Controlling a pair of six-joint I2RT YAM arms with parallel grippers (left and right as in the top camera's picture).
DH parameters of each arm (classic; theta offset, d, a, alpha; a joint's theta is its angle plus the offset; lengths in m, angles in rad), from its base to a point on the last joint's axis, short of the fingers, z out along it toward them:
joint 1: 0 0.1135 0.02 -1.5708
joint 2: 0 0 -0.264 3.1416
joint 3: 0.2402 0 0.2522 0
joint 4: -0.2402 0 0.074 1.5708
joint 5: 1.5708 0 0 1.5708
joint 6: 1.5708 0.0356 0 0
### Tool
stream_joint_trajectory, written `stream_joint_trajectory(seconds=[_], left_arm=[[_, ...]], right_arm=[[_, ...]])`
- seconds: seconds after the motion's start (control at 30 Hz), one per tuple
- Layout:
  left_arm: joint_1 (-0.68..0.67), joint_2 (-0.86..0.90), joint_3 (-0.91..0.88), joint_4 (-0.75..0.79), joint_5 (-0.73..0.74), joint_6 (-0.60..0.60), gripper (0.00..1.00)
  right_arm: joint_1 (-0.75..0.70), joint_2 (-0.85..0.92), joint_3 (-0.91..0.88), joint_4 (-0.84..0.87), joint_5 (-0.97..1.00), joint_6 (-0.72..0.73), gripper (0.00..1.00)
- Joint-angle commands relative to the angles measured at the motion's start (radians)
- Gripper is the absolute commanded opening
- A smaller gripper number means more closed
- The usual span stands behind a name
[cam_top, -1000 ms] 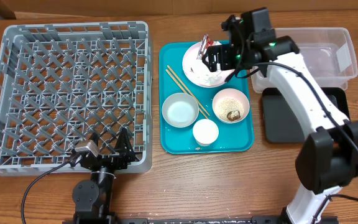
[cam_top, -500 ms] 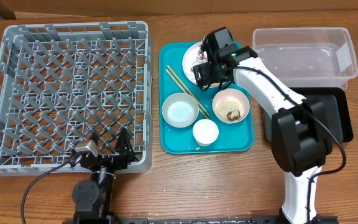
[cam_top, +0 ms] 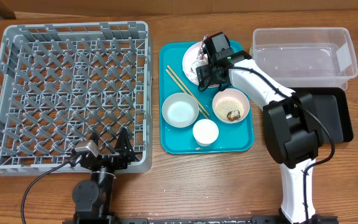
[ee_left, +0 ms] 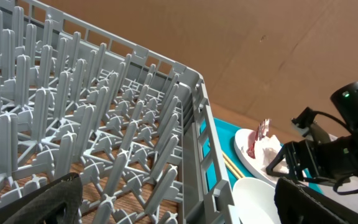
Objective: Sort waste into correct bins and load items into the dishwasher
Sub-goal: 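Reach the right gripper to the white plate and grasp the tissue, then carry the tissue with the right gripper and drop it in the clear bin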
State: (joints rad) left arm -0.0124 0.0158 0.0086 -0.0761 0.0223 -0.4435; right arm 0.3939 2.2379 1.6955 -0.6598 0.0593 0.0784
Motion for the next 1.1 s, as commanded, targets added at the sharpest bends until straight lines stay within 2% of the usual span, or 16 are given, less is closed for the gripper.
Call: stream_joint_trajectory(seconds=[0.0, 0.07, 0.23, 0.3, 0.33, 0.47, 0.63, 0.77, 0.9, 1.07], left_arm=[[0.006, -0.003, -0.003, -0.002, -0.004, -0.006, 1.00], [0.006, -0.003, -0.003, -0.002, -0.004, -0.006, 1.00], [0.006, -0.003, -0.003, -0.002, -0.004, -0.006, 1.00], [0.006, -0.003, -0.003, -0.002, -0.004, -0.006, 1.00], [0.006, -0.003, -0.003, -0.002, -0.004, -0.006, 1.00], [0.006, -0.003, -0.003, -0.002, -0.004, -0.006, 1.00], [0.006, -0.003, -0.003, -0.002, -0.004, -0.006, 1.00], [0.006, -0.003, -0.003, -0.002, -0.004, -0.006, 1.00], [0.006, -0.003, -0.003, -0.002, -0.004, -0.006, 1.00], [0.006, -0.003, -0.003, -0.002, -0.004, -0.006, 1.00]], right_arm=[[-0.002, 0.007, 0.024, 0.012, 0.011, 0.013, 0.66], [-0.002, 0.009, 0.024, 0.013, 0.015, 0.048, 0.52], [-0.002, 0.026, 0.023, 0.011, 0.015, 0.072, 0.26], [-0.002, 0.030, 0.023, 0.002, 0.015, 0.072, 0.09], [-0.002, 0.030, 0.023, -0.003, 0.015, 0.074, 0.04], [-0.003, -0.019, 0.071, -0.071, 0.016, 0.083, 0.04], [-0.021, -0.148, 0.223, -0.211, 0.020, 0.088, 0.04], [-0.057, -0.248, 0.322, -0.309, 0.100, 0.140, 0.04], [-0.137, -0.318, 0.329, -0.348, 0.196, 0.201, 0.04], [-0.272, -0.306, 0.318, -0.394, 0.183, 0.257, 0.04]])
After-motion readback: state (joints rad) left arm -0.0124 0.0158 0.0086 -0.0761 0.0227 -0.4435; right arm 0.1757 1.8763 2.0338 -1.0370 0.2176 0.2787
